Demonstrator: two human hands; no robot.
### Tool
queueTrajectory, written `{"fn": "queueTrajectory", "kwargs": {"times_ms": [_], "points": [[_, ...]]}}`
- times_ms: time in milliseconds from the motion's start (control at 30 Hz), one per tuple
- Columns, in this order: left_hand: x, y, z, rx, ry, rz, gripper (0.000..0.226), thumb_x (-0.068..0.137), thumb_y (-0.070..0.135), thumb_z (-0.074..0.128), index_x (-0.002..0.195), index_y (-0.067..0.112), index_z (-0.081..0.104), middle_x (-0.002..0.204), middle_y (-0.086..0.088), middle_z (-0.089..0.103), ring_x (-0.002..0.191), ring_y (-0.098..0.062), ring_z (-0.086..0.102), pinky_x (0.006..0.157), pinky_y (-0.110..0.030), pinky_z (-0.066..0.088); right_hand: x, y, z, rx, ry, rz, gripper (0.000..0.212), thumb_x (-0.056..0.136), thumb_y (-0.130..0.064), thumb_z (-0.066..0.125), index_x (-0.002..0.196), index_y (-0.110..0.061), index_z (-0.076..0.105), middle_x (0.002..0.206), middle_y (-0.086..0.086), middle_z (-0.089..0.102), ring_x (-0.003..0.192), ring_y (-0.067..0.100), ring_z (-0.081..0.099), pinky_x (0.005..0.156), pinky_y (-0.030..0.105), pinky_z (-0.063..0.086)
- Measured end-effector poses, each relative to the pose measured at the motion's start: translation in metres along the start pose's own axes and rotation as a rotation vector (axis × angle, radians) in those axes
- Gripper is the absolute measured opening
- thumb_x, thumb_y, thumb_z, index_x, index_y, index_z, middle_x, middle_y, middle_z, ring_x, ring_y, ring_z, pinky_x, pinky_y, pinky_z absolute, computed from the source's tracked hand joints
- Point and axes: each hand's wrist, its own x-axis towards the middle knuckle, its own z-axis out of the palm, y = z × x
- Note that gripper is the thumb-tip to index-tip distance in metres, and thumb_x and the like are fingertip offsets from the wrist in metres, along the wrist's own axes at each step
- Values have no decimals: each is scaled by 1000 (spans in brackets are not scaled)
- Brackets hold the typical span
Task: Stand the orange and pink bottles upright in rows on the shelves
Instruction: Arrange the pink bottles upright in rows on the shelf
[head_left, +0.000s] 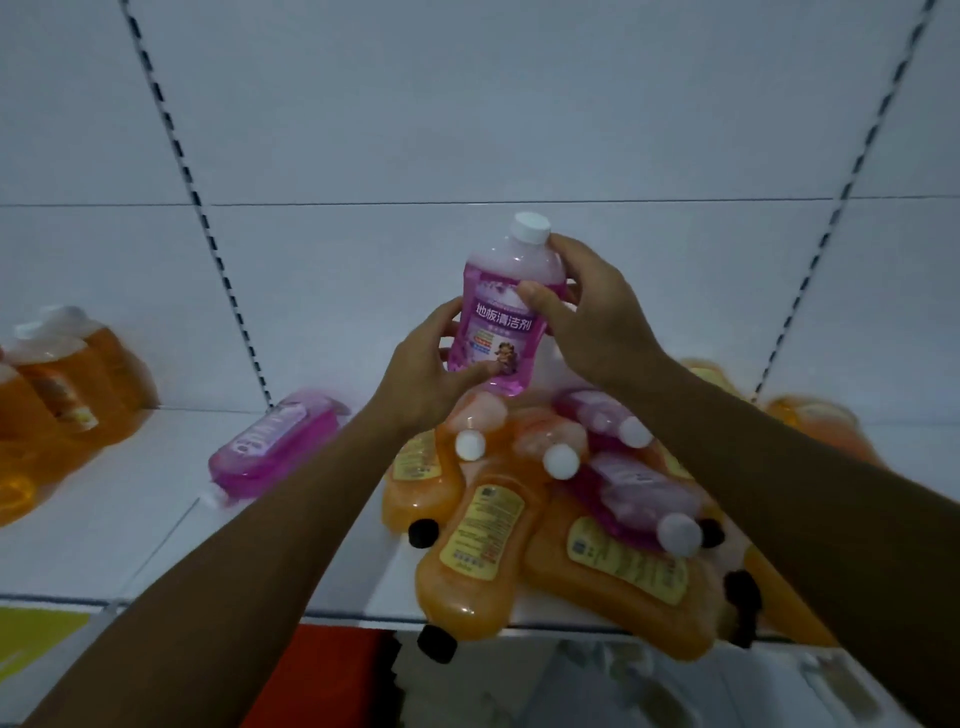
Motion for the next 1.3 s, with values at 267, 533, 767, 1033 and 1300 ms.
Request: {"fn": "queueTrajectory", "kwargs": {"times_ms": [267, 533, 767, 1033, 1300], "points": [[26, 91, 146, -3, -107, 142, 64, 80, 35, 75, 136, 21, 48, 113, 9, 62, 90, -1, 61, 74, -9, 49, -49, 23, -160, -76, 153, 38, 50, 89, -28, 67, 135, -21, 48, 114, -10, 60, 96, 1, 61, 79, 16, 54], [32, 192, 328, -79, -291, 192, 56, 80, 28, 77, 128, 15, 52, 111, 6, 62, 86, -3, 60, 66, -9, 47, -127, 72, -337, -302, 297, 153, 64, 84, -30, 73, 139, -15, 45, 124, 3, 59, 105, 15, 59, 87, 25, 54], [18, 238, 475, -175, -535, 169, 56, 81, 26, 76, 129, 14, 49, 114, 2, 61, 95, -13, 61, 73, -12, 48, -197, 122, -445, -460, 346, 326, 63, 85, -30, 73, 139, -17, 43, 128, 5, 56, 112, 20, 56, 95, 38, 52], [44, 244, 585, -213, -714, 202, 55, 81, 31, 74, 128, 16, 50, 111, 5, 63, 91, -7, 62, 74, -11, 49, -212, 178, -507, -587, 382, 518, 61, 87, -20, 70, 141, -18, 41, 136, 2, 50, 120, 12, 46, 95, 14, 34], [108, 232, 674, -273, -780, 163, 53, 75, 39, 72, 121, 31, 47, 113, 4, 65, 99, -17, 64, 88, -40, 56, -182, 260, -553, -680, 430, 547, 62, 84, -20, 74, 139, -18, 44, 133, 3, 54, 121, 18, 49, 103, 26, 38]]}}
